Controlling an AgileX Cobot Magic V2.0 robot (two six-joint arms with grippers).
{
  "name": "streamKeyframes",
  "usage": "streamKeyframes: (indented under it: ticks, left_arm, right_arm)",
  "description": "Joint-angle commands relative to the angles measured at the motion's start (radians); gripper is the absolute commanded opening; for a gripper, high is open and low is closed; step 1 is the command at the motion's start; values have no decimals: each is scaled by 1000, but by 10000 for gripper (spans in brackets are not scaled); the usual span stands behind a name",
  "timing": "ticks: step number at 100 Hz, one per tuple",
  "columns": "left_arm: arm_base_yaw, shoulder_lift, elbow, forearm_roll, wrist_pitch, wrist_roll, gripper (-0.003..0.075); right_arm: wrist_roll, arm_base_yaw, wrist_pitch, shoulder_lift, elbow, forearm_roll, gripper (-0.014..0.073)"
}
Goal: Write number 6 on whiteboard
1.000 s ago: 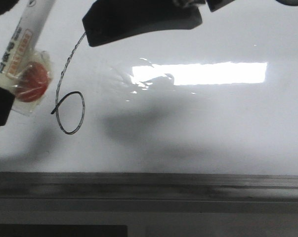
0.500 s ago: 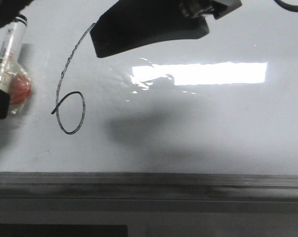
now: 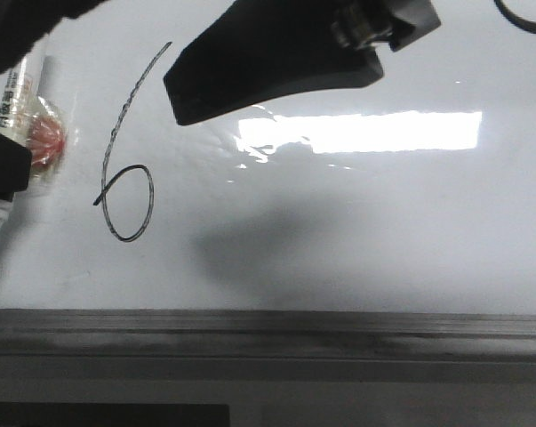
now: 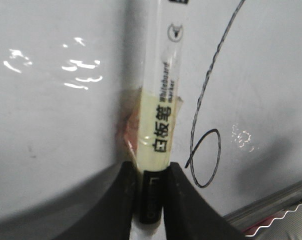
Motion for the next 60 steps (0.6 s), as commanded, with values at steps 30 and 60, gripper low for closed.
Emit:
streamKeyframes:
  ticks: [30,60]
  left_arm:
    - [22,3,-29,-33,-84,-11,106]
    - [22,3,-29,-34,-96,-11,318]
  right_arm:
    - [-10,-8,-53,-27,-27,11,487]
    - [-10,-8,-53,-27,-27,11,487]
